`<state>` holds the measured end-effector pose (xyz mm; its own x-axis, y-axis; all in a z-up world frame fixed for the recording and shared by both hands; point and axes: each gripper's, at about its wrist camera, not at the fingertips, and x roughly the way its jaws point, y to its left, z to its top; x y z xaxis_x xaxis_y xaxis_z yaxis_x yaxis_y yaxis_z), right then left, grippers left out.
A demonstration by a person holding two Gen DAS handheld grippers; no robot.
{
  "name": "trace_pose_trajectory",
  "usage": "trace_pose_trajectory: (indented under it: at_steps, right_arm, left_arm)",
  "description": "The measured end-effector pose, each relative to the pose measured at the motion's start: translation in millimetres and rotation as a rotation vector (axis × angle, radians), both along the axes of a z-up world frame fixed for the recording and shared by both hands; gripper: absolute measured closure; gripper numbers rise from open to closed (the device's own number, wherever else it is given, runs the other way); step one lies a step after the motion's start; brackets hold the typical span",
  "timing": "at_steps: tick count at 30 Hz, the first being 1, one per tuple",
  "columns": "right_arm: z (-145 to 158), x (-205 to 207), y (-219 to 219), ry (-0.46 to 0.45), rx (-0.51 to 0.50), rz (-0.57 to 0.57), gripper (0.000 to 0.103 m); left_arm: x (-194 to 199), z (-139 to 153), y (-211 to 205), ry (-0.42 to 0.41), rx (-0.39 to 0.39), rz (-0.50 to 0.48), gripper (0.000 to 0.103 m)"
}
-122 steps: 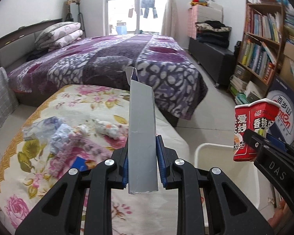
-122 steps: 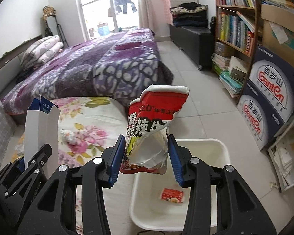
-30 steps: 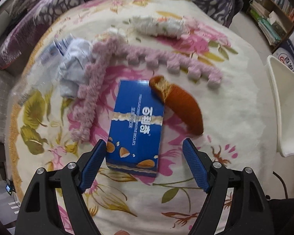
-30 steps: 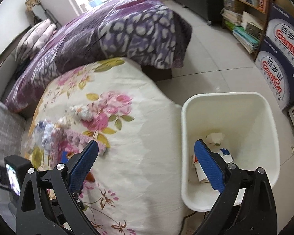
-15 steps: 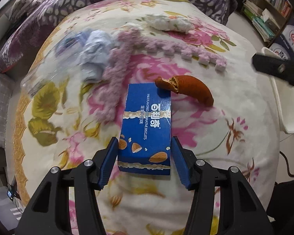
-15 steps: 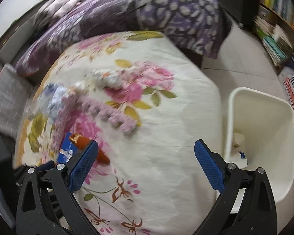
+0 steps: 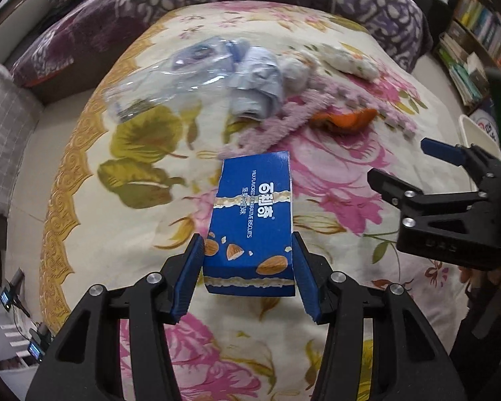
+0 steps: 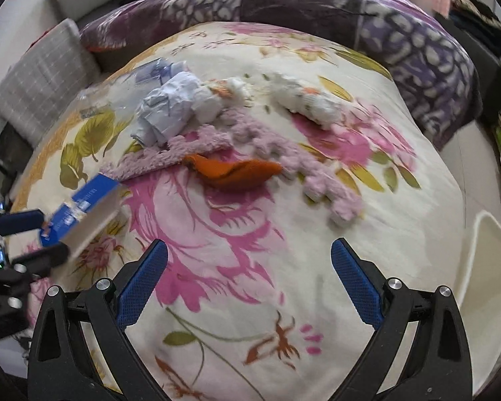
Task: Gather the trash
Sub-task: 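Grasp the blue biscuit box with the left tool while the right tool grasps the orange peel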
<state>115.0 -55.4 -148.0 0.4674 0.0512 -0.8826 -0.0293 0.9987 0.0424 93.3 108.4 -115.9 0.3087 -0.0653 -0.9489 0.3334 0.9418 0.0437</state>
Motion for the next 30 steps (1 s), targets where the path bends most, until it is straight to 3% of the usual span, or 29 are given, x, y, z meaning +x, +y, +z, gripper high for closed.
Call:
trace_pose_trajectory:
  at_steps: [5,15,17,18,20,24,30]
  right_arm:
    - [-6,13,-1,-0.016,0.078,-0.061,0.009]
    - [-22,38,6,-0.058,0.097,-0.100,0.009]
    - [-23,40,11,-0.078,0.055,-0.093,0.021]
    - [-24,41,17,-0.088,-0.001,-0.084,0.034]
    - [-25,41,25,-0.108,-0.077,-0.067,0.041]
    - [-20,38,20,-0.127,-0.024,-0.050,0.059]
    - [0,29,11,-0.155,0.048,-0.066,0.068]
  left_arm:
    - [5,9,24,-0.016,-0.033,0.069,0.051]
    - [11,13,47,-0.018,-0.063,0.146,0.051]
    - [10,13,49,-0.017,-0.065,0.150,0.051]
    - [10,13,49,-0.018,-0.064,0.151,0.051]
    - [9,13,50,-0.021,-0.063,0.156,0.051]
    - [10,16,53,-0.031,-0.071,0.172,0.051]
    - [10,30,50,-0.084,-0.094,0.194,0.051]
